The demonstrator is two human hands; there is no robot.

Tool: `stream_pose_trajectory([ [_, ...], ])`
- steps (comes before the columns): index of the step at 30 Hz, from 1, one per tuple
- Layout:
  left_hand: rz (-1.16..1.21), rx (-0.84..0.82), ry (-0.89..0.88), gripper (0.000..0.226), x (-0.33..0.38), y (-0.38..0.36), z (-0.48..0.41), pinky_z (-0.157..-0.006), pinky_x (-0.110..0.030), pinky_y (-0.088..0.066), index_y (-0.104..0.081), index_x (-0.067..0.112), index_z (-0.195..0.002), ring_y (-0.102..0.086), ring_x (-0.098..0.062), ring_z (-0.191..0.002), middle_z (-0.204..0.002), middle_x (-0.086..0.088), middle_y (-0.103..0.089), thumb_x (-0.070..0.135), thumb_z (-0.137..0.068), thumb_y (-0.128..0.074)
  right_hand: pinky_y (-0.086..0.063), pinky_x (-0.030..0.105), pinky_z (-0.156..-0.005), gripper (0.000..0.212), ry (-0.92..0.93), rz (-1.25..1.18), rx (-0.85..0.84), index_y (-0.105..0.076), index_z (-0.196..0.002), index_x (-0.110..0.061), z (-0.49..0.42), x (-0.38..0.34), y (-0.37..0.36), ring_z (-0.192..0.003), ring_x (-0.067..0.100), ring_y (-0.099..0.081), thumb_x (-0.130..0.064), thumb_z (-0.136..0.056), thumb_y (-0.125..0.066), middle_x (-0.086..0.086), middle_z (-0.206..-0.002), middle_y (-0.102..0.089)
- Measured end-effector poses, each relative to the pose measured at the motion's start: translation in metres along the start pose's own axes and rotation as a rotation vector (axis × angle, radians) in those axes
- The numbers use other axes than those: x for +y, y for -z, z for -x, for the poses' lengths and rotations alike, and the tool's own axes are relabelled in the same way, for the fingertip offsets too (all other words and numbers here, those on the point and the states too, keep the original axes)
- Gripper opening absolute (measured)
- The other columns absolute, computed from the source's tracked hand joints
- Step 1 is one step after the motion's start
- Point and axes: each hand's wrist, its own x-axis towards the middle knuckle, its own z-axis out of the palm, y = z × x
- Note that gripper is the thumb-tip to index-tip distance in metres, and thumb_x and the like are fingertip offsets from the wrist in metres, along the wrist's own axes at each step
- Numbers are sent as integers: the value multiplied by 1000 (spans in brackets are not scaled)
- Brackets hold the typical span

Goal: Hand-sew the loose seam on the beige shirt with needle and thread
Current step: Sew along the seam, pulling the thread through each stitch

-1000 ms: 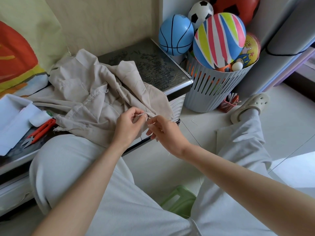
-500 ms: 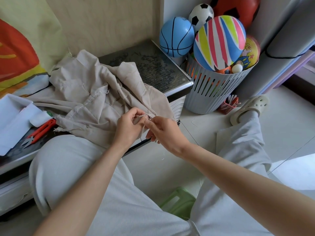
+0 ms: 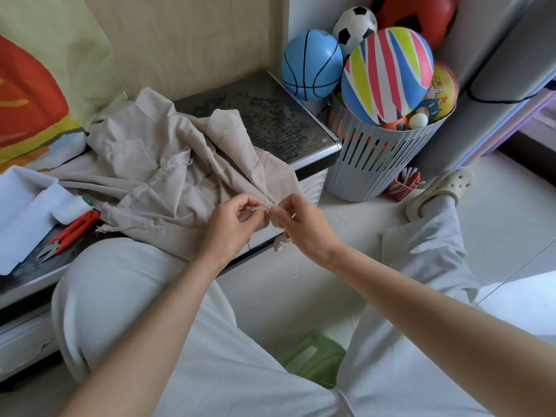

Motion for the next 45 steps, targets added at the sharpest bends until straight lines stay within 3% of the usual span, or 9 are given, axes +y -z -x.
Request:
stream_pose_trajectory([
  [4,66,-87,29,15,3,-3,3,-57,-7,-40,-66,16,-79,-56,2,-61,-68,6,-66,5,-87,-64,-42,29,-66,32,-6,93,18,-62,-90,-14,-5,2,4,-70,13,-53,-40,-97,-45,0,-85,-62],
  [11,21,-178,20,21,-7,-4,2,-82,-17,-50,-67,25,-79,-67,-2,-82,-79,12,-73,4,-85,-67,-35,5,-41,13,2,-73,89,-62,-83,-9,-7,-5,5,-49,-5,-51,-15,-93,-56,4,-93,-50],
  [18,-170,-174,19,16,-10,-6,2,-69,-8,-42,-66,27,-72,-56,10,-67,-71,14,-67,16,-81,-74,-47,33,-93,21,-131,-345,228,-48,-77,-17,-13,4,12,-95,20,-63,-13,-98,-46,-2,-83,-69],
  [20,-216,-159,17,20,-14,-6,1,-69,-8,-42,-65,28,-73,-56,12,-66,-72,16,-66,11,-82,-71,-49,35,-91,22,-129,-432,232,-44,-79,-15,-13,7,15,-85,21,-66,-11,-100,-39,-2,-72,-64],
  [23,-267,-157,16,16,-17,-6,-1,-70,-6,-41,-66,24,-78,-57,15,-70,-77,18,-66,9,-82,-70,-53,26,-61,23,-137,-563,161,-45,-86,-10,-8,7,19,-48,5,-48,-7,-102,-30,1,-63,-41],
  [27,-307,-161,28,17,-19,-5,-2,-71,-8,-42,-65,27,-78,-58,10,-73,-81,13,-67,11,-83,-68,-31,15,-46,24,-84,-97,66,-53,-91,-13,1,22,23,-54,11,-36,-15,-101,-31,-3,-66,-43],
  [34,-356,-169,21,18,-20,-6,-1,-68,-7,-42,-63,28,-76,-57,10,-70,-77,17,-65,12,-84,-66,-30,15,-47,25,-55,310,-215,-68,-84,-8,6,46,32,-50,6,-39,-30,-91,-58,-6,-58,-49],
  [41,-367,-188,19,16,-17,-6,2,-64,-3,-38,-63,23,-78,-55,15,-68,-75,18,-64,9,-85,-65,-36,27,-64,25,-173,182,-1,-63,-84,-10,-1,54,38,-68,14,-48,-28,-96,-50,-6,-72,-54],
  [45,-393,-203,22,14,-18,-6,2,-65,-4,-38,-64,25,-78,-55,14,-70,-77,17,-65,12,-85,-66,-28,15,-47,30,-301,-445,-23,-60,-104,-7,-1,40,38,-50,6,-30,-27,-102,-38,-7,-58,-41],
])
